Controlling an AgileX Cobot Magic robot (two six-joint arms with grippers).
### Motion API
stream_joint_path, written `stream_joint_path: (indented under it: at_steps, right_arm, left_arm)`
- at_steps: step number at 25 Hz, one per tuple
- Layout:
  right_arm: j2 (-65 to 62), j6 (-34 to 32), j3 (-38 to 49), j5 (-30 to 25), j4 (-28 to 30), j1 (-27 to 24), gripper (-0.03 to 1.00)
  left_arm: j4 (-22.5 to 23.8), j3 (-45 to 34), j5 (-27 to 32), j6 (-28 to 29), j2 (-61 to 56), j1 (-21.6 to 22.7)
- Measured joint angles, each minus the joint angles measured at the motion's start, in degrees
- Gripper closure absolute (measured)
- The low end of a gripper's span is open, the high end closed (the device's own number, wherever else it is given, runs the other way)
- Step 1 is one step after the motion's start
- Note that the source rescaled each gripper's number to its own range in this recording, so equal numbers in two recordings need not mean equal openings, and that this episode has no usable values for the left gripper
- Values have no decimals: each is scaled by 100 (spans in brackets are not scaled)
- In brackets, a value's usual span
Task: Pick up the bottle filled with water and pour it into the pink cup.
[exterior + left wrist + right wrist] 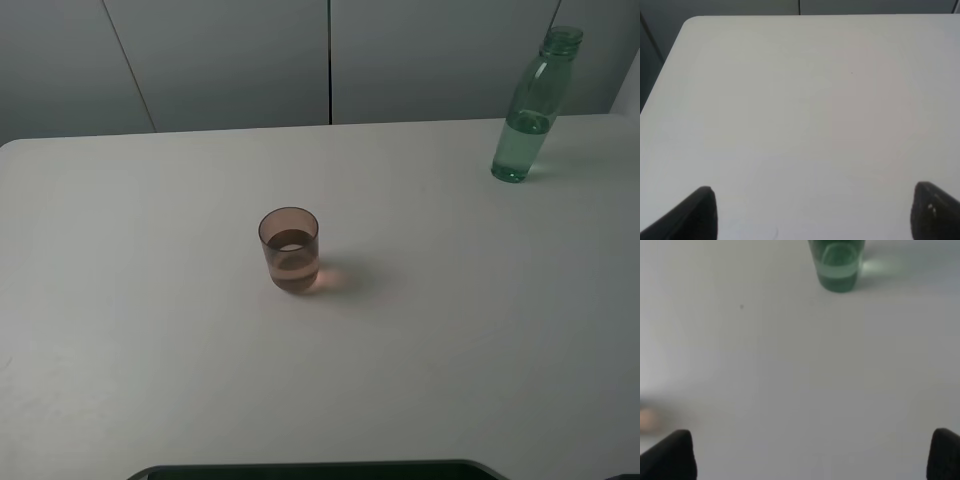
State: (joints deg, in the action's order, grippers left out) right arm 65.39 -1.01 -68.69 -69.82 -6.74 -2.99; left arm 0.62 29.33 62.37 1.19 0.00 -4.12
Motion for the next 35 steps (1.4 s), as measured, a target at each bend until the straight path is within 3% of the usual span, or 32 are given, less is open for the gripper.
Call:
stream_joint_path:
  at_steps: [8,14,19,27,35]
  right_arm:
    - [-2267,49,1915,-34,0,0,-3]
    - [-3700,160,2870,26,0,0,-3]
    - [-4770,398,3289,398,76,0,-3]
    - [-6380,452,3825,473,284,0,-3]
    - [-6516,536,3907,601,284,11,-3]
  left_arm:
    - [0,0,0,0,0,0]
    - [0,0,0,0,0,0]
    - [0,0,0,-23,0,0]
    - [0,0,0,-26,0,0]
    - [2,0,0,-26,0,0]
